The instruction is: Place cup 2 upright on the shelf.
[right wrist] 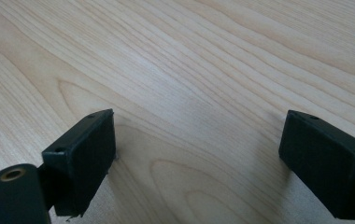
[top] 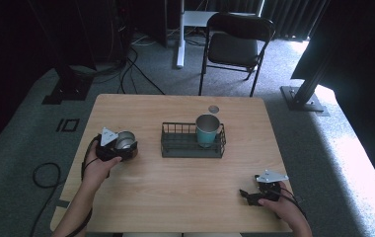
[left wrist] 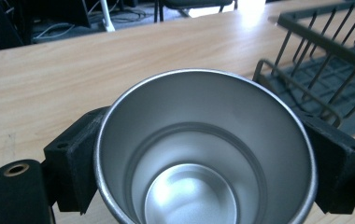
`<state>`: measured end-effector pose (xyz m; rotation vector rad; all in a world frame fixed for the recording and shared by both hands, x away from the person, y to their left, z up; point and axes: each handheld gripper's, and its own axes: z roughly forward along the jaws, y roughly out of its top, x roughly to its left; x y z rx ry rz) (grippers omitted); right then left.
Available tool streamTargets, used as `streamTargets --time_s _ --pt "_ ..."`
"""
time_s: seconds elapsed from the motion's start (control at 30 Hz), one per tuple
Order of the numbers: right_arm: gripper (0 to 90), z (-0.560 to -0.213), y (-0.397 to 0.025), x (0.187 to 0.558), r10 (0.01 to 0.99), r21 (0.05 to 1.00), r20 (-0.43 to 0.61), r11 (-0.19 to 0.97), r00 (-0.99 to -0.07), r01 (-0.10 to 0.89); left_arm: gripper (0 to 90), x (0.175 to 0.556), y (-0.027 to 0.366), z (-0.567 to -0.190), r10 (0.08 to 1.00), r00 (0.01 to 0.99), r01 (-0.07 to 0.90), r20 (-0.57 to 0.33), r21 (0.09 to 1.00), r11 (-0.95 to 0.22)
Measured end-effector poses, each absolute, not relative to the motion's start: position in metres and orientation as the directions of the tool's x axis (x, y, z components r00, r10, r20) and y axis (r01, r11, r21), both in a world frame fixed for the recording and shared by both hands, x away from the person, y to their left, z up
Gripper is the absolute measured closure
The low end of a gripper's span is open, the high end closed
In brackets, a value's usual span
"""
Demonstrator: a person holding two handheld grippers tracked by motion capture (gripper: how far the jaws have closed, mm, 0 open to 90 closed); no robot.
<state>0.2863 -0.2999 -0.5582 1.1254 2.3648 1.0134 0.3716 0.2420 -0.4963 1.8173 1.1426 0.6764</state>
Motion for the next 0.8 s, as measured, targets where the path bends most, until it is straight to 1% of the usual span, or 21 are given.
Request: streamTargets --time_s 0.2,0.37,0.47,0.8 --pt "10.5 -0.558 -0.300 0.286 0.775 0.722 0.006 0.434 -0.633 0.538 13.9 0.371 0.241 -0.483 0.896 0.443 0.419 0.004 0.883 -0.211" --pt "10.5 -0.558 -0.300 0.286 0.774 0.722 0.005 0.435 -0.633 0.538 13.9 0.371 0.241 -0.476 0.890 0.456 0.416 -0.017 0.888 -0.196" --pt "10.5 -0.558 -0.300 0.286 0.774 0.722 0.006 0.434 -0.633 0.538 13.9 0.371 0.239 -0.468 0.888 0.460 0.401 0.008 0.890 -0.216" --pt "10.5 -0.558 -0.300 0.286 0.774 0.722 0.005 0.435 -0.633 0.538 13.9 0.373 0.229 -0.455 0.874 0.486 0.383 0.015 0.895 -0.229"
